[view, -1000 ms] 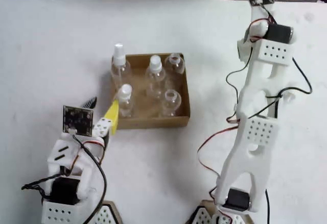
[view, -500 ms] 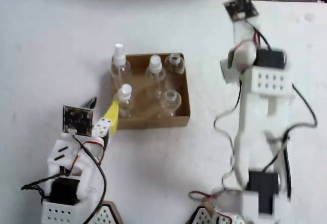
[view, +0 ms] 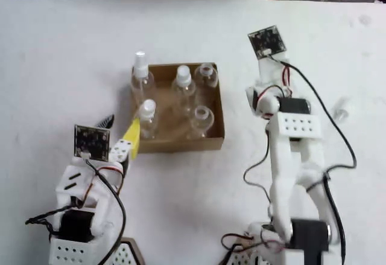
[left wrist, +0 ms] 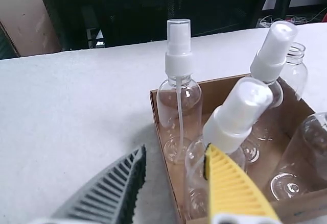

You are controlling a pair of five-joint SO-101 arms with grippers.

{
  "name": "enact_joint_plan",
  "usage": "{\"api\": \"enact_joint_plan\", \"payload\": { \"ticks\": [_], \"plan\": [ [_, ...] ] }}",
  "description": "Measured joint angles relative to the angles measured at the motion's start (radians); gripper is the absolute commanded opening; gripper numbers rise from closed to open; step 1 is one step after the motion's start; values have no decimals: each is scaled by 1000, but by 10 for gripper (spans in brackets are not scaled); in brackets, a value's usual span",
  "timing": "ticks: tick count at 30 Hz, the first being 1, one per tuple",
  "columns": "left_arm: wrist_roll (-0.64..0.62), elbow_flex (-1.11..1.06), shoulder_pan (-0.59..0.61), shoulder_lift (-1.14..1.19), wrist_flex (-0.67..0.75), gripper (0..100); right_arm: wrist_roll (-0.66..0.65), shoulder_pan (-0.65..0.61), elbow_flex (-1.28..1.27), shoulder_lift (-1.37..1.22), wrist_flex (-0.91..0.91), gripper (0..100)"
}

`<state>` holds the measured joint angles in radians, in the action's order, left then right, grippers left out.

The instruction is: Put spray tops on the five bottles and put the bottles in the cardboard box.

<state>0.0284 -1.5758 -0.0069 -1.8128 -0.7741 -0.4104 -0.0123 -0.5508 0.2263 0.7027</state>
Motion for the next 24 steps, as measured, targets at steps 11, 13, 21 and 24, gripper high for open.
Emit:
{"api": "enact_joint_plan", "payload": {
  "ticks": [11, 13, 21, 24],
  "plan": [
    [0, 0, 0, 0, 0, 177, 0, 2, 0, -189, -140, 94],
    [0, 0, 0, 0, 0, 177, 0, 0, 0, -189, -140, 149],
    [0, 0, 0, 0, 0, 177, 0, 3, 2, -199, -140, 170],
    [0, 0, 0, 0, 0, 177, -5, 2, 11, -199, -109, 170]
  ]
}}
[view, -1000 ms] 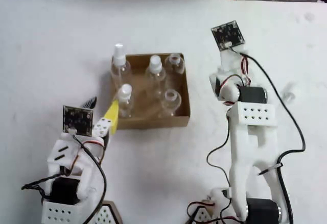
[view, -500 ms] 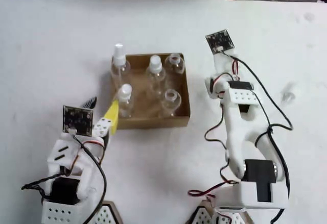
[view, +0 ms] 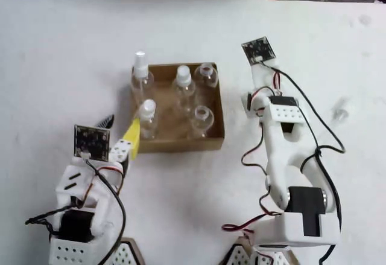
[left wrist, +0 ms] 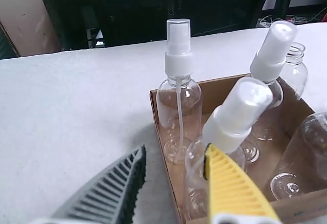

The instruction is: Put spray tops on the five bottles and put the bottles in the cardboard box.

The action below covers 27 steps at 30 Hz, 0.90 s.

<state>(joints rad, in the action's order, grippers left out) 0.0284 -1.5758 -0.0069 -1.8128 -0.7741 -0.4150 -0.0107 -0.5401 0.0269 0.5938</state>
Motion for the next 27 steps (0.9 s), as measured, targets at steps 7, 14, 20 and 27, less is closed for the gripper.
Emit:
{"api": "enact_joint_plan", "payload": {
  "ticks": [7, 14, 20, 27],
  "plan": [
    [0, 0, 0, 0, 0, 177, 0, 2, 245, -61, 193, 170],
    [0, 0, 0, 0, 0, 177, 0, 0, 743, -365, 595, 170],
    [0, 0, 0, 0, 0, 177, -2, 0, 1185, -704, 870, 169],
    [0, 0, 0, 0, 0, 177, -3, 5, 1602, -1019, 1036, 169]
  ]
}}
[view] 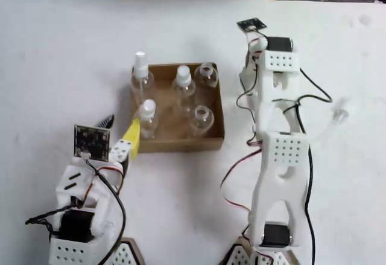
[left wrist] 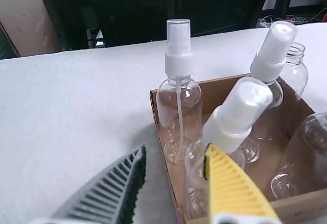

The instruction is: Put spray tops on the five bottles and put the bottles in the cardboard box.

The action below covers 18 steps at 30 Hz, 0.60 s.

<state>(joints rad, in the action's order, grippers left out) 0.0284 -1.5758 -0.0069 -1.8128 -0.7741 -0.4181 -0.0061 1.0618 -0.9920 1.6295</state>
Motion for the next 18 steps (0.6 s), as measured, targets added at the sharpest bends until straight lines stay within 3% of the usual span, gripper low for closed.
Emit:
{"api": "enact_joint_plan", "payload": {
  "ticks": [5, 9, 11, 18],
  "plan": [
    [0, 0, 0, 0, 0, 177, 0, 25, 226, -157, 58, 146],
    [0, 0, 0, 0, 0, 177, 0, 26, 328, -232, 61, 5],
    [0, 0, 0, 0, 0, 177, 0, 26, 356, -247, 61, 39],
    [0, 0, 0, 0, 0, 177, -2, 29, 376, -252, 68, 15]
  ]
}}
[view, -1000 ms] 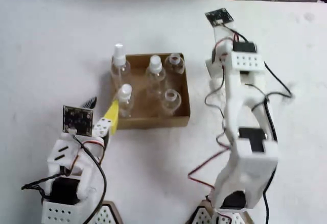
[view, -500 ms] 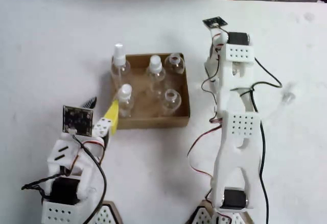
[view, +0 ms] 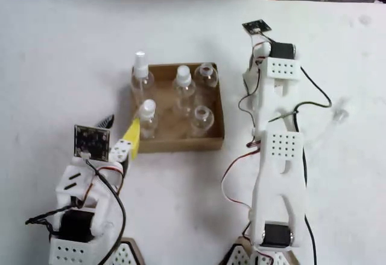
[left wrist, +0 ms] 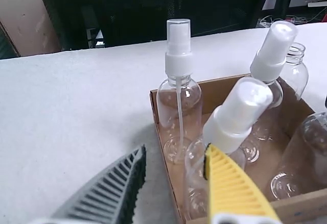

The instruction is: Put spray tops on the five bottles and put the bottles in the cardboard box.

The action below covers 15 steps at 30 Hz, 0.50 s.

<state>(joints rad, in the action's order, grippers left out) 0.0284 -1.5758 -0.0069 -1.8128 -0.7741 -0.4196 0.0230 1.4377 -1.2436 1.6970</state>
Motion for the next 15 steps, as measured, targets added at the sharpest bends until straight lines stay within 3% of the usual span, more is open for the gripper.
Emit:
{"api": "enact_joint_plan", "payload": {
  "ticks": [6, 15],
  "plan": [
    [0, 0, 0, 0, 0, 177, 0, 2, 0, 55, 2, 15],
    [0, 0, 0, 0, 0, 177, 0, 3, 0, 350, 6, 15]
  ]
}}
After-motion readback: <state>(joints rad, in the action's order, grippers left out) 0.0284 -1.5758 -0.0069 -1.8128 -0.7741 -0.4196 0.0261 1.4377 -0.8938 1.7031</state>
